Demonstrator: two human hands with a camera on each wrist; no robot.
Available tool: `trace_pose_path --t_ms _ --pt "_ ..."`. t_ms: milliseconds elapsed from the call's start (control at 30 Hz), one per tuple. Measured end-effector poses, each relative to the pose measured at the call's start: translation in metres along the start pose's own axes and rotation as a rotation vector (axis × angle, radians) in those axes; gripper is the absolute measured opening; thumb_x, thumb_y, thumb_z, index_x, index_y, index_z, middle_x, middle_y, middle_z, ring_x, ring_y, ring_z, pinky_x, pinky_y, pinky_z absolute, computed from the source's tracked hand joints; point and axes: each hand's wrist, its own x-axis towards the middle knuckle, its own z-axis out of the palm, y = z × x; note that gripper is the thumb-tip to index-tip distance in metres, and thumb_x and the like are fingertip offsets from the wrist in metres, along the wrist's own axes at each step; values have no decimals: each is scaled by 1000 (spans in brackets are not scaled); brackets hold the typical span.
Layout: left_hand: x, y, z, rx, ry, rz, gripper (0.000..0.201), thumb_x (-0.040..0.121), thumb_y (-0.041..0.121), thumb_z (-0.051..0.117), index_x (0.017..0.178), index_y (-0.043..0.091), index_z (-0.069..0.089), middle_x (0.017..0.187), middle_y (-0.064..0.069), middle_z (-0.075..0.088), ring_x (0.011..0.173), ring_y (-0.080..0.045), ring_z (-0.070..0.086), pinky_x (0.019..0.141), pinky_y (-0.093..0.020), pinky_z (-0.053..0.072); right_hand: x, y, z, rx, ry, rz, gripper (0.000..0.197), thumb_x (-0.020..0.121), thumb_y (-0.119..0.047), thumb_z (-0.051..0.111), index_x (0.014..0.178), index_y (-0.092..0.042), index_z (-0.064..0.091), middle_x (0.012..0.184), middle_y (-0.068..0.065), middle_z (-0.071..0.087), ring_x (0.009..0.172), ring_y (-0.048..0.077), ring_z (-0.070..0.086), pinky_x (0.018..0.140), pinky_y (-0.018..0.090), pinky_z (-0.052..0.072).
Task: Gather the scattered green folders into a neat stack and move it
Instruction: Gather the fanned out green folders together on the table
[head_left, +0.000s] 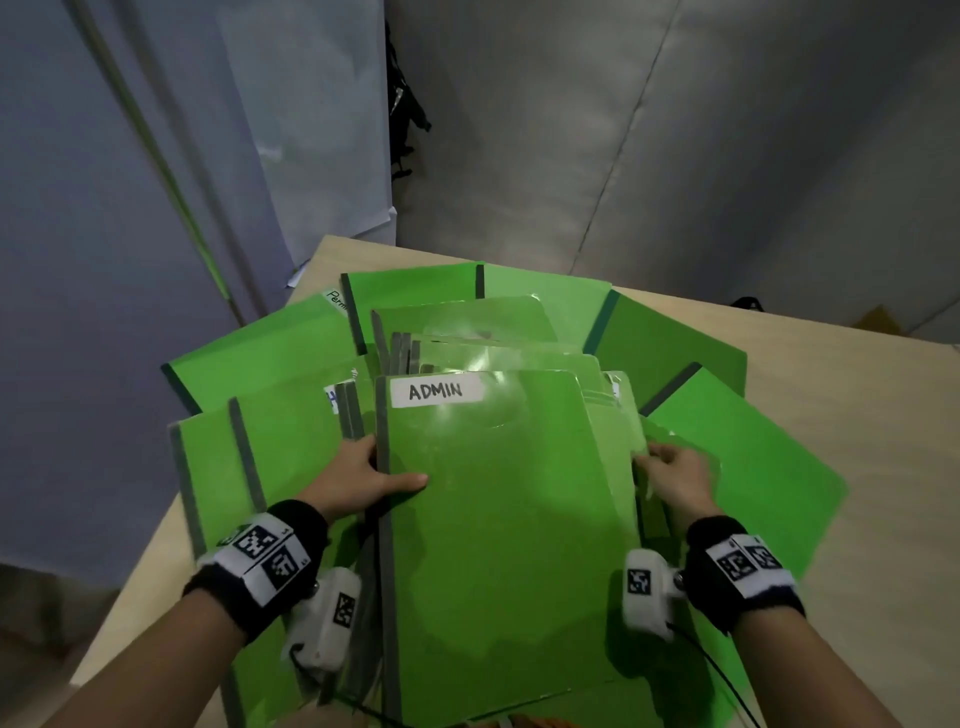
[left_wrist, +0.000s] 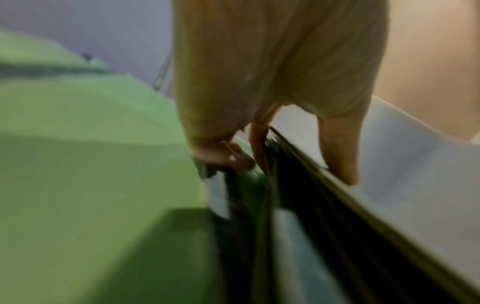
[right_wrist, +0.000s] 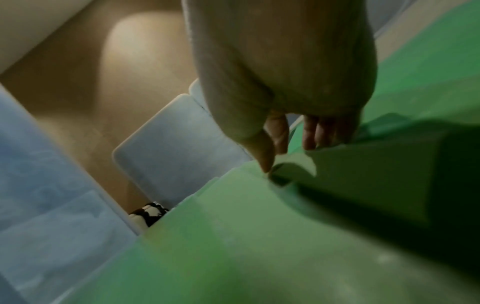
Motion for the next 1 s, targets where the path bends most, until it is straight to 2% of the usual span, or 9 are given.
trace_pose_path --t_ms 133,267,367,467,533,700,833,900,1000 --pt "0 -14 -25 193 297 -107 86 70 50 71 143 22 35 152 -17 11 141 -39 15 115 -55 17 2 20 -17 -166 90 87 49 81 -25 68 127 -20 52 145 19 20 136 39 15 111 52 21" --pt "12 -26 -28 114 405 -246 113 66 57 70 149 8 12 155 -21 10 141 -41 18 114 -57 24 1 19 -16 -165 153 271 64 78 -26 70 129 -2 41 149 27 18 136 45 19 109 54 25" --pt "17 -17 -8 111 311 -122 83 85 42 58 148 7 16 156 -16 7 143 -37 13 117 -51 18 19 29 -17 -68 156 246 61 65 -34 76 111 1 54 133 25 45 118 46 45 97 56 44" --pt "21 -6 10 82 228 -41 64 93 17 47 149 18 19 157 -11 -4 144 -36 3 117 -52 15 13 11 -18 122 99 177 56 77 -12 70 126 4 49 129 23 52 114 42 52 96 51 46" --pt "27 -4 9 -38 239 -29 63 90 9 48 147 18 25 157 -11 3 141 -37 14 113 -49 27 7 -4 -14 206 7 118 60 83 -7 63 137 2 39 137 24 47 118 39 50 99 49 43" --pt "21 8 9 -476 194 4 74 90 17 55 149 8 11 153 -18 27 135 -33 37 111 -45 32 0 -16 -3 274 -29 -8 66 91 -19 54 147 -11 21 153 17 28 137 36 33 108 48 31" --pt "20 17 15 -417 80 10 61 89 23 57 141 1 32 144 -18 43 119 -25 49 101 -34 40 -5 -11 -1 384 -69 -52 76 85 -29 62 148 -17 20 154 17 26 137 37 33 108 54 28" --pt "20 17 14 -484 29 8 60 89 24 55 140 3 32 145 -16 42 124 -25 47 107 -37 35 -6 -14 -2 422 -88 -95 79 83 -31 64 148 -21 20 153 17 28 136 36 34 108 56 27" --pt "25 12 15 -557 -3 25 60 90 24 53 142 6 29 148 -14 39 123 -21 45 111 -38 31 -2 -28 -5 408 -234 -139 104 62 -45 75 148 -26 20 151 16 33 134 34 38 110 56 28"
